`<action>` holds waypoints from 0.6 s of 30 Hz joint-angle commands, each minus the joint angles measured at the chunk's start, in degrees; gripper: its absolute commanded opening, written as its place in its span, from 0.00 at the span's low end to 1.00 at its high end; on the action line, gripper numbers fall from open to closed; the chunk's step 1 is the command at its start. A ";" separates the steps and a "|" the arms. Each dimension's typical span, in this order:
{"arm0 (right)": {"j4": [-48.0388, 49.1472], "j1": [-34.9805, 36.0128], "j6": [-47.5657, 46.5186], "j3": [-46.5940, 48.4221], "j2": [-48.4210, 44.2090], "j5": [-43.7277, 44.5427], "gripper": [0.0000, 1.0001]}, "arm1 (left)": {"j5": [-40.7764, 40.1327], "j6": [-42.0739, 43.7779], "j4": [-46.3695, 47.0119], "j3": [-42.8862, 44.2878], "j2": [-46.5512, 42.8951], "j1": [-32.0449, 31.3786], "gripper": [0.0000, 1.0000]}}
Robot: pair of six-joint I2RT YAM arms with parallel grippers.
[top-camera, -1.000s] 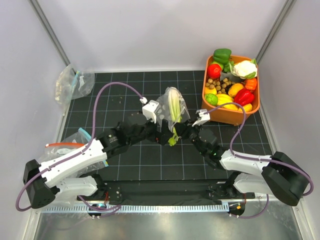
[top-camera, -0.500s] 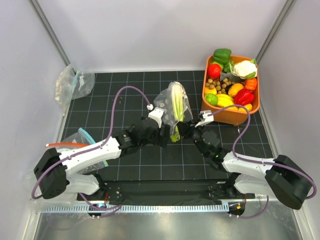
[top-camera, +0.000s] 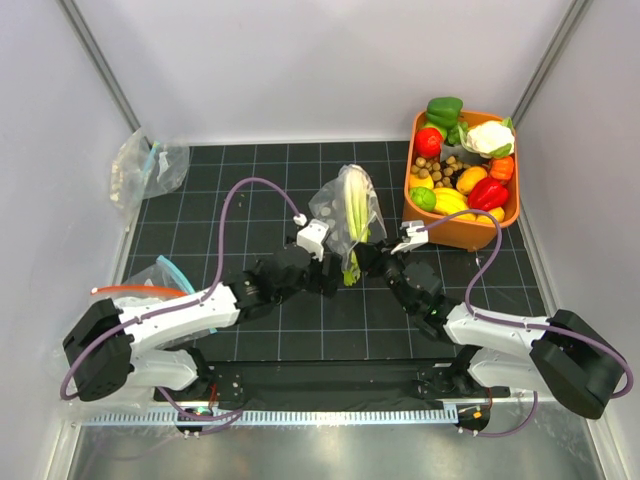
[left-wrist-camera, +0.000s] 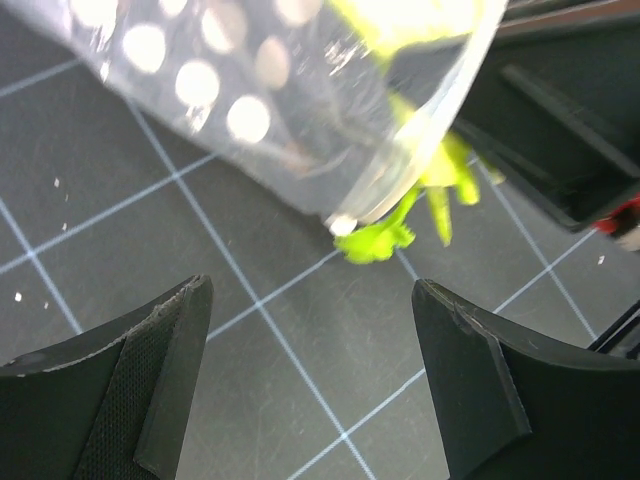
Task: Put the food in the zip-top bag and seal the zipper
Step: Adjust the fake vegetable in the zipper food storage bag.
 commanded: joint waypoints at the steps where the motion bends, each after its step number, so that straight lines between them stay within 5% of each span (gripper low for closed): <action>1: 3.71 -0.16 0.58 1.86 -0.54 2.12 0.01 | -0.05 2.67 7.78 -0.02 -0.62 -1.08 0.84; 8: 3.54 -0.07 0.58 2.21 0.16 1.42 0.01 | -3.29 3.47 8.23 3.31 4.30 -2.40 0.81; 15: 3.45 -0.25 0.66 2.21 -0.19 1.51 0.01 | -9.44 3.29 7.00 5.16 7.11 -2.40 0.50; 18: 3.45 -0.16 0.75 2.21 -0.28 1.16 0.01 | -9.45 3.12 6.91 5.69 7.90 -2.40 0.47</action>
